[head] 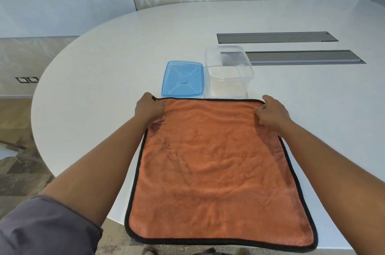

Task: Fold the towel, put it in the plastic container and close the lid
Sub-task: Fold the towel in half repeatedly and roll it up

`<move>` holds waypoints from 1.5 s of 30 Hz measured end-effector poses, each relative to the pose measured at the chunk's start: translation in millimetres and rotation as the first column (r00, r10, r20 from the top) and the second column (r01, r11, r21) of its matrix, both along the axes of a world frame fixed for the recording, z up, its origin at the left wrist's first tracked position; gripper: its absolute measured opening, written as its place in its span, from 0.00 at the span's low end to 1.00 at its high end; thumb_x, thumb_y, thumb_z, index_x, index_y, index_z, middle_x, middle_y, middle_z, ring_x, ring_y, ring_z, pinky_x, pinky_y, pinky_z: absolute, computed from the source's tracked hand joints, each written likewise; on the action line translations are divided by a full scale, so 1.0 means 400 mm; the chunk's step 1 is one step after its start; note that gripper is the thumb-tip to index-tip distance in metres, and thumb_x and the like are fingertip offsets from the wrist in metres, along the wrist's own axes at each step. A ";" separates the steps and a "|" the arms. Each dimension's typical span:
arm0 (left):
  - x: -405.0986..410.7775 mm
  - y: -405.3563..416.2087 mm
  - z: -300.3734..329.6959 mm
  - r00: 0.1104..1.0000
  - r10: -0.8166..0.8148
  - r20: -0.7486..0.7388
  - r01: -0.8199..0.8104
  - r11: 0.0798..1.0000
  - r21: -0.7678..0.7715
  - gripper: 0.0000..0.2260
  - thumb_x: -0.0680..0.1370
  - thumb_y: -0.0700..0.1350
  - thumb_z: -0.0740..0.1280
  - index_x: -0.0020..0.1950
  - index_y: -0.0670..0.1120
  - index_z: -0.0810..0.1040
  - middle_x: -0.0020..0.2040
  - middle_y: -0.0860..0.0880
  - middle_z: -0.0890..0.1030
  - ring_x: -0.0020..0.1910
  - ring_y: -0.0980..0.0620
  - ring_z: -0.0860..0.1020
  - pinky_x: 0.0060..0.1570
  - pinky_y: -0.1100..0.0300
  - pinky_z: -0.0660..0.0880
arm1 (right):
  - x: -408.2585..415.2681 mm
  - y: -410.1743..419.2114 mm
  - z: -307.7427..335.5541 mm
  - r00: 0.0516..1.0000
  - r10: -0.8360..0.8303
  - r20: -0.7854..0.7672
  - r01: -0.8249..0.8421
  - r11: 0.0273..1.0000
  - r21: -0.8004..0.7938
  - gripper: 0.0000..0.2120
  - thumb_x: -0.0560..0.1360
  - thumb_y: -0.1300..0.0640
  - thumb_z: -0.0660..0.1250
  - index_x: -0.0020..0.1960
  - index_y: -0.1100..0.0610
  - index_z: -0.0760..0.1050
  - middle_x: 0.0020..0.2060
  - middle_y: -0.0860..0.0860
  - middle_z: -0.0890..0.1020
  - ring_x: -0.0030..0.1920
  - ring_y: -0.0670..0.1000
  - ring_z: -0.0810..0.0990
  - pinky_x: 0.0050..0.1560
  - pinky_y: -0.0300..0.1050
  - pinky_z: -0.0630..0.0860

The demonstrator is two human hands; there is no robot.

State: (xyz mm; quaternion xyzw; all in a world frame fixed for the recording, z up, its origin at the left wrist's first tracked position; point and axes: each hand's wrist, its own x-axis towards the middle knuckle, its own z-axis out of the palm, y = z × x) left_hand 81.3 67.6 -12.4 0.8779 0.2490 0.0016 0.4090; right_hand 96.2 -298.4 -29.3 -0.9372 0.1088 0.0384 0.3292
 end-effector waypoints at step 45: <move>-0.070 0.051 0.037 0.988 0.122 0.098 0.025 0.498 -0.867 0.07 0.78 0.38 0.70 0.54 0.35 0.79 0.47 0.37 0.81 0.38 0.44 0.83 0.35 0.56 0.82 | -0.096 0.036 0.080 0.889 -0.416 -0.189 0.349 0.349 0.870 0.25 0.73 0.66 0.75 0.67 0.57 0.70 0.59 0.57 0.77 0.51 0.53 0.81 0.41 0.52 0.85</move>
